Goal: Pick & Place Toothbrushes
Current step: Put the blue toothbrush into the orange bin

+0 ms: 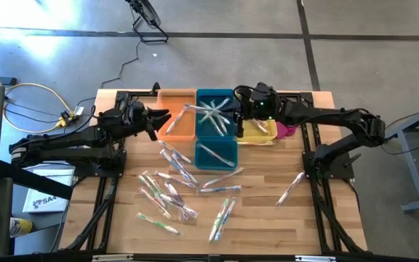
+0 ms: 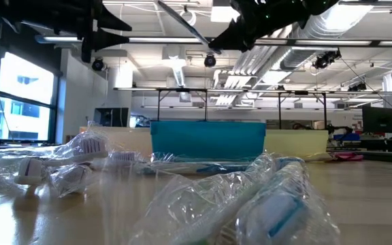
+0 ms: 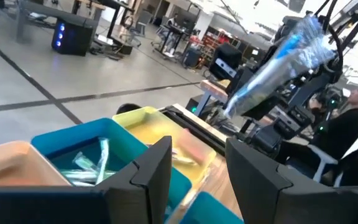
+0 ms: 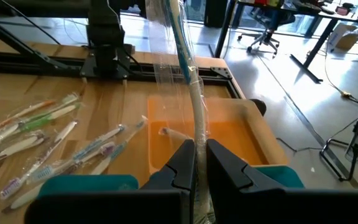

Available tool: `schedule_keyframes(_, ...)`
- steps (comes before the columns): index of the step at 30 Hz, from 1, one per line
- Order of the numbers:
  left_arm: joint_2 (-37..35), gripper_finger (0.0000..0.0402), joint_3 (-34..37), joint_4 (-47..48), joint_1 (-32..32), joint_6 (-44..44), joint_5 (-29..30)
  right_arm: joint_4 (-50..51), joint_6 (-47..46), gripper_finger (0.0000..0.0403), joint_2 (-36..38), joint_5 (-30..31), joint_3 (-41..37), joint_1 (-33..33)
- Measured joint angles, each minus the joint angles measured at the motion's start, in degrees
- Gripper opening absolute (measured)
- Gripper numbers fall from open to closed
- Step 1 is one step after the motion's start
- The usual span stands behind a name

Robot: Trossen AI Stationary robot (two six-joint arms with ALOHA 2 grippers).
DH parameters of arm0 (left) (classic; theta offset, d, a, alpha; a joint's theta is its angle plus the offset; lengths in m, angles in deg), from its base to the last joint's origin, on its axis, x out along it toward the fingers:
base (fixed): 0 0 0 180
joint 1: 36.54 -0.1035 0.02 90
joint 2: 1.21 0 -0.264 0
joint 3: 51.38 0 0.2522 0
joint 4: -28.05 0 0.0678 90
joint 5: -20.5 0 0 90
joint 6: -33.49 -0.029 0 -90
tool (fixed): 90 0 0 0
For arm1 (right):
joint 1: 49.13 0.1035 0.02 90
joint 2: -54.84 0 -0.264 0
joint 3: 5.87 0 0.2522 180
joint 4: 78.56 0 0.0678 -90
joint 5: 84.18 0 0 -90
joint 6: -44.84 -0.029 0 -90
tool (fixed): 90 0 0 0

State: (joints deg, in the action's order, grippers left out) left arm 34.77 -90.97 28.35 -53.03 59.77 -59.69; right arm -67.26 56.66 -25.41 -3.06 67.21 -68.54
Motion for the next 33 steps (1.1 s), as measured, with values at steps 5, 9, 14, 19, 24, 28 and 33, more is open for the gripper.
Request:
schedule_keyframes(5, 3.9, 0.0148, 0.0, -5.1, 0.0, 0.1, -0.3, 0.0, 0.0, 0.0017, 0.0, 1.4, 0.0, 1.0)
schedule_keyframes(9, 7.5, 0.0148, 0.0, -10.0, 0.0, 0.1, -0.3, 0.0, 0.2, 0.0017, 0.0, 4.6, 0.0, 1.6)
schedule_keyframes(14, 10.3, 0.0148, 0.0, -14.5, 0.0, 0.1, -0.4, 0.1, 0.4, 0.0017, 0.0, 4.9, 0.0, 1.5)
schedule_keyframes(19, 12.8, 0.0148, 0.0, -18.6, 0.0, 0.8, -3.4, 0.0, 0.4, 0.0017, 0.0, 4.9, 0.0, 1.5)
schedule_keyframes(24, 16.3, 0.0148, 0.0, -24.9, 0.0, -0.2, -6.2, 0.1, 0.5, 0.0017, 0.0, 4.9, 0.0, 1.5)
schedule_keyframes(28, 18.9, 0.0148, 0.0, -28.1, 0.0, -5.7, -8.6, 0.1, 0.5, 0.0017, 0.0, 4.9, 0.0, 1.5)
schedule_keyframes(33, 21.0, 0.0148, 0.0, -31.6, 0.0, -15.8, -12.0, 0.1, 0.5, 0.0017, 0.0, 4.9, 0.0, 1.5)
